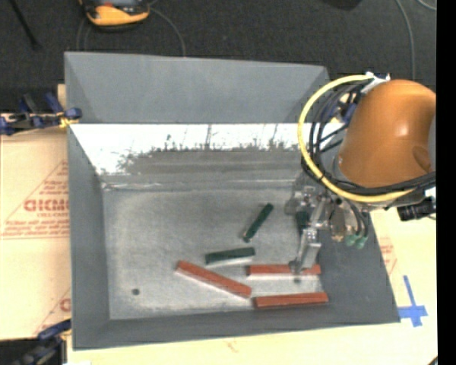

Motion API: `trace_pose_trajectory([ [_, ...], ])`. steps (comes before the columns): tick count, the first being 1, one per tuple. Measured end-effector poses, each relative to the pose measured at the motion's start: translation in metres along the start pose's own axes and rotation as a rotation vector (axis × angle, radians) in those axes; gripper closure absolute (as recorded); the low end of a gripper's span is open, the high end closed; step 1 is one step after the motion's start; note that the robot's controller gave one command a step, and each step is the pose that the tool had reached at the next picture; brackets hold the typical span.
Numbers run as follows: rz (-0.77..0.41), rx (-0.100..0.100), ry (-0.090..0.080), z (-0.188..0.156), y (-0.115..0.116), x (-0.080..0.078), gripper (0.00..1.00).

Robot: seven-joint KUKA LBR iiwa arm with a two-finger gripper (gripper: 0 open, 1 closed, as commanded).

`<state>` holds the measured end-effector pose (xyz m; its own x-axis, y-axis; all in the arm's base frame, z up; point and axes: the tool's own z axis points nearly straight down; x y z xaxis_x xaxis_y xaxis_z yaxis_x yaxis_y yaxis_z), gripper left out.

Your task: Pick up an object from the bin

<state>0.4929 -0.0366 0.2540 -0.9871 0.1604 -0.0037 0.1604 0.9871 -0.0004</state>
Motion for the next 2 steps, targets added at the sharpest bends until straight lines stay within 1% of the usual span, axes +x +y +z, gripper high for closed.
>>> trace_pose_trajectory([
  [1,-0.001,0.0,0.0,0.0,0.0,0.0,0.0],
  [2,0.006,-0.001,-0.009,0.048,0.013,-0.018,0.0],
])
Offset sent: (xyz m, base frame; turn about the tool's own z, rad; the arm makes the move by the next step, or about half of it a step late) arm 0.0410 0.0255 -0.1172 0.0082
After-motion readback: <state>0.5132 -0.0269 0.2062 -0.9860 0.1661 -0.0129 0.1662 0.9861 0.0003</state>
